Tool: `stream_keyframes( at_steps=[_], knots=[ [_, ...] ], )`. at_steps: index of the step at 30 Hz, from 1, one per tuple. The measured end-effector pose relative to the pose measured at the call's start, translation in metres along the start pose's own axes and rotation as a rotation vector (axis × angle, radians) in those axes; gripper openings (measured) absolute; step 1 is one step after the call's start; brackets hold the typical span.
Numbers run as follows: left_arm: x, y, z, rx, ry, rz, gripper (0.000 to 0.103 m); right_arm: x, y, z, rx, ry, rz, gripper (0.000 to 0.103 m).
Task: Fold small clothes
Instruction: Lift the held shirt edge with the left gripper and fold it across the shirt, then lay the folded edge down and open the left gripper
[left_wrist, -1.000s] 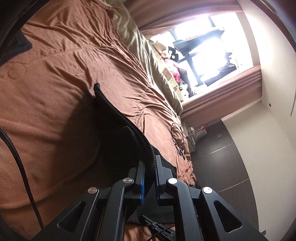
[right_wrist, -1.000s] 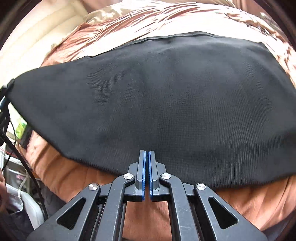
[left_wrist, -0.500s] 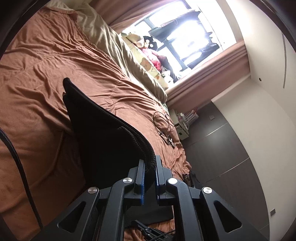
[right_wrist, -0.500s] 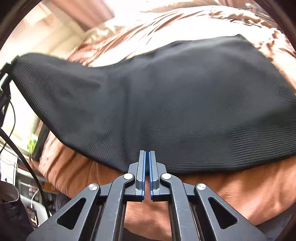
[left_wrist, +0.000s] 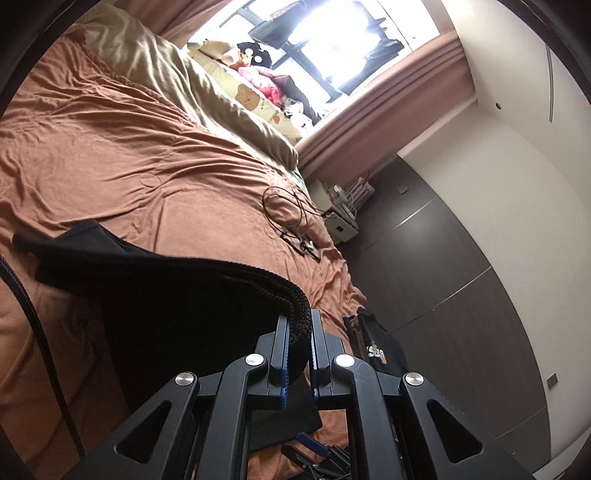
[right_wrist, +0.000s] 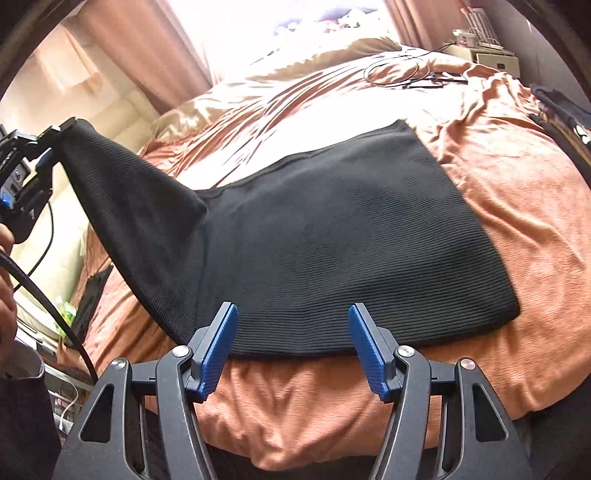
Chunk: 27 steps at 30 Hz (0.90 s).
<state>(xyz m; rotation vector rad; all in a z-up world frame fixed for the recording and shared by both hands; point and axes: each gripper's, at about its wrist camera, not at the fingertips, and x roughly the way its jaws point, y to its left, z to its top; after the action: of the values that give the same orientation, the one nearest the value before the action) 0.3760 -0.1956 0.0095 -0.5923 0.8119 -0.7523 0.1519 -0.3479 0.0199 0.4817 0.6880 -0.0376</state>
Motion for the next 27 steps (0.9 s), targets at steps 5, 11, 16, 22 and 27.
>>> stream_keyframes(
  at_steps=[5,11,16,22,27],
  knots=[
    [0.032,-0.025,-0.008,0.036,0.057,-0.025,0.008,-0.018,-0.027,0.001,0.031,-0.016,0.006,0.06],
    [0.075,-0.043,-0.025,0.069,0.138,-0.028,0.009,-0.032,-0.056,-0.005,0.076,-0.013,-0.015,0.06],
    [0.11,-0.043,-0.044,0.058,0.201,-0.023,0.008,-0.039,-0.076,-0.01,0.115,-0.006,-0.023,0.06],
    [0.147,-0.048,-0.071,0.057,0.286,-0.01,0.008,-0.041,-0.089,-0.009,0.138,0.002,-0.038,0.06],
    [0.176,-0.059,-0.095,0.086,0.376,-0.032,0.01,-0.041,-0.093,-0.006,0.142,0.006,-0.035,0.06]
  ],
)
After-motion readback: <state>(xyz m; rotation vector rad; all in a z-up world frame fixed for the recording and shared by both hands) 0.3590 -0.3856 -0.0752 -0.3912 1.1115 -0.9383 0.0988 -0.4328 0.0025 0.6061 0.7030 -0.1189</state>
